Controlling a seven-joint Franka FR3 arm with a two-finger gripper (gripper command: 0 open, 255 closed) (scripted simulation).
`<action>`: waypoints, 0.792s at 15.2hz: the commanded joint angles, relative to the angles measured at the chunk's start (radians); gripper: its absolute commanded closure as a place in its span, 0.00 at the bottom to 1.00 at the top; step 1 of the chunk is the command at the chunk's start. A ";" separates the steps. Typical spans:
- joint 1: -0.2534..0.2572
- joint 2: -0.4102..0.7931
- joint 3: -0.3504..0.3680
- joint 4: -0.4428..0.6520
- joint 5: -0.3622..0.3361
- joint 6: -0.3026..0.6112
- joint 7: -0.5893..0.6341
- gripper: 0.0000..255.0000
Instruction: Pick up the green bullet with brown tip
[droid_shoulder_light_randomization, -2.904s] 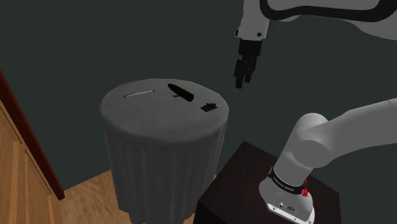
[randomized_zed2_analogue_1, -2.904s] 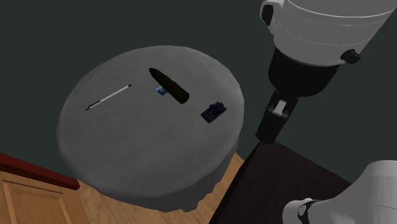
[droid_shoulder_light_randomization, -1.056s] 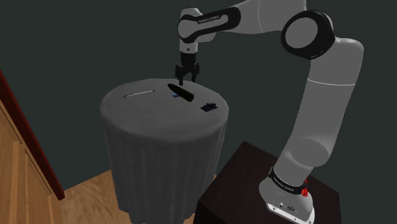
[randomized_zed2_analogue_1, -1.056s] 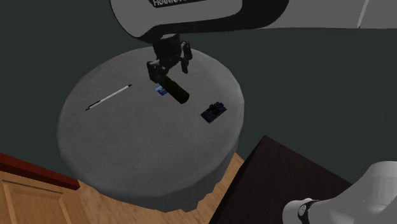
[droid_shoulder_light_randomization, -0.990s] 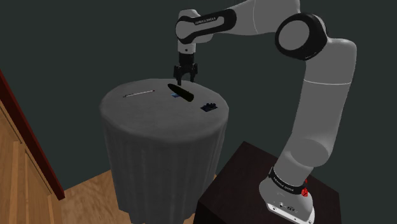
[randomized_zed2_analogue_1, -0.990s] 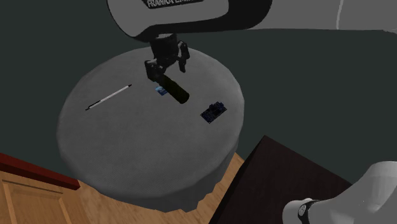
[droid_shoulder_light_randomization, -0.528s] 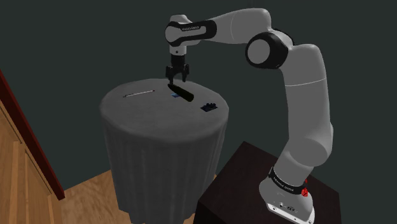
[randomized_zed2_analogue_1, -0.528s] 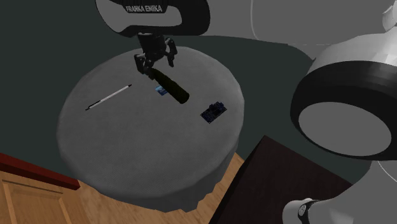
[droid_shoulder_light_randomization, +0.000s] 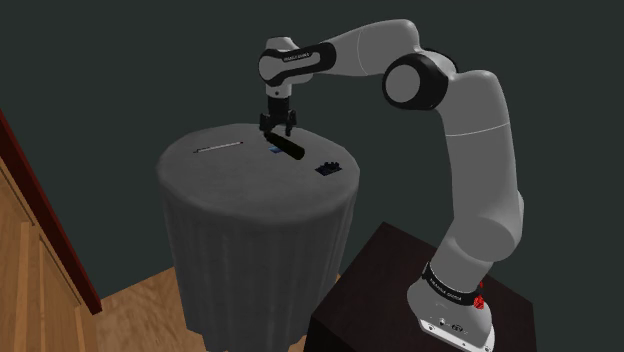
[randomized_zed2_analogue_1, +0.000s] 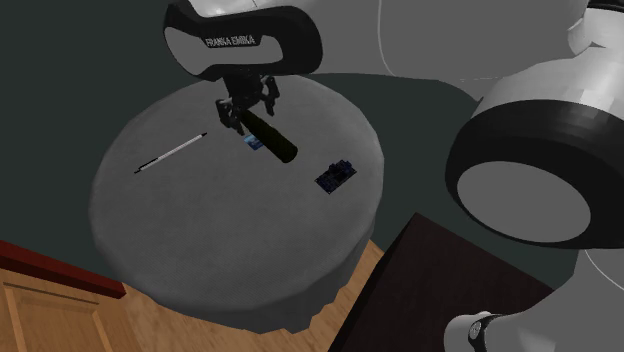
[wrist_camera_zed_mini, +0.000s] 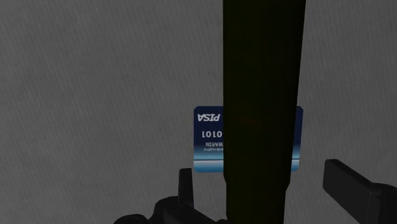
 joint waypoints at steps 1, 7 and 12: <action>0.000 0.000 0.000 -0.005 0.000 0.005 0.000 1.00; 0.001 0.001 0.000 -0.003 0.000 0.004 0.001 1.00; 0.000 -0.003 0.000 0.017 0.000 -0.020 0.001 1.00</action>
